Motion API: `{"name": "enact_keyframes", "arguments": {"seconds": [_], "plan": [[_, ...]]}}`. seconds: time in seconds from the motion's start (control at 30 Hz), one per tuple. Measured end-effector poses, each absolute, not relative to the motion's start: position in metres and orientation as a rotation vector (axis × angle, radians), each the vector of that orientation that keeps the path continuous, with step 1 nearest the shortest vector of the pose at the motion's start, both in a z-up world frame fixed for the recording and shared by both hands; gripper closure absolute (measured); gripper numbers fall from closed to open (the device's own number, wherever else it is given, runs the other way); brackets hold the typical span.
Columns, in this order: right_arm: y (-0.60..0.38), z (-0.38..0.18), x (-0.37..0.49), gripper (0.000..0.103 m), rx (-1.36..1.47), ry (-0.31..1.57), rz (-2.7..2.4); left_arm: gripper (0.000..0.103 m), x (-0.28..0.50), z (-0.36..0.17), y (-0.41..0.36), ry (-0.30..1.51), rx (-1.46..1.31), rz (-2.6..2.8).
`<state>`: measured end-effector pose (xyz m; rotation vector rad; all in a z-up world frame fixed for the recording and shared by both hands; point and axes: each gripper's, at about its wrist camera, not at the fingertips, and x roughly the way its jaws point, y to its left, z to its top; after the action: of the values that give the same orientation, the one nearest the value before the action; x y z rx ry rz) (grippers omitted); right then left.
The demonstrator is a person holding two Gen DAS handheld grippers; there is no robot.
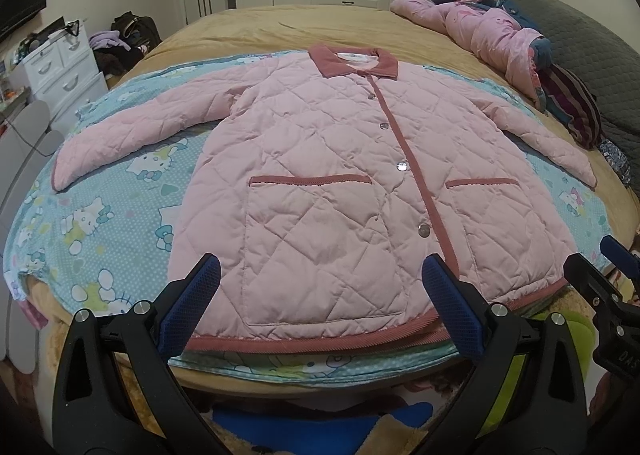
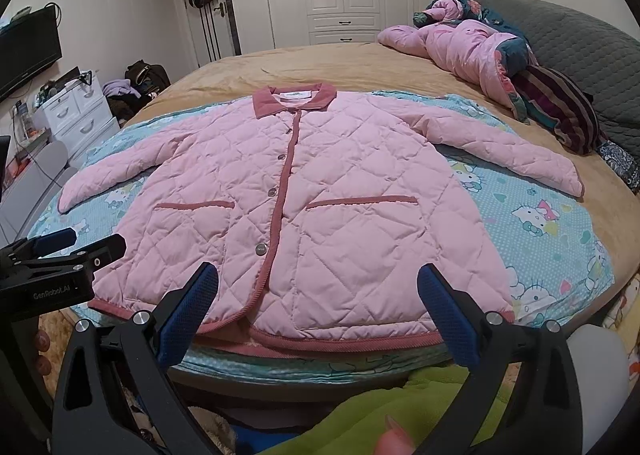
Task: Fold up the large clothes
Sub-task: 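Move both tools toward the spread pink jacket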
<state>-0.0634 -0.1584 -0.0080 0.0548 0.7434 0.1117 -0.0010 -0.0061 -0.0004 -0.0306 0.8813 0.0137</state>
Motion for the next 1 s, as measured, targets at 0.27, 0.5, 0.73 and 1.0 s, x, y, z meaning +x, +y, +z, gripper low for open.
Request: {"name": "enact_keyframes", "arguments": {"seconds": [0.27, 0.5, 0.73, 1.0], "plan": [[-0.157, -0.007, -0.062, 0.004, 0.049, 0.749, 0.114, 0.009, 0.001, 0.0, -0.007, 0.886, -0.03, 0.01], [-0.154, -0.01, -0.055, 0.004, 0.039, 0.759, 0.117, 0.009, 0.007, -0.001, -0.008, 0.896, -0.026, 0.002], [-0.153, -0.016, -0.04, 0.004, 0.041, 0.773, 0.124, 0.009, 0.023, -0.009, -0.006, 0.911, -0.029, -0.009], [-0.156, -0.014, -0.014, 0.004, 0.039, 0.771, 0.119, 0.009, 0.051, -0.008, -0.005, 0.9, -0.047, -0.005]]}}
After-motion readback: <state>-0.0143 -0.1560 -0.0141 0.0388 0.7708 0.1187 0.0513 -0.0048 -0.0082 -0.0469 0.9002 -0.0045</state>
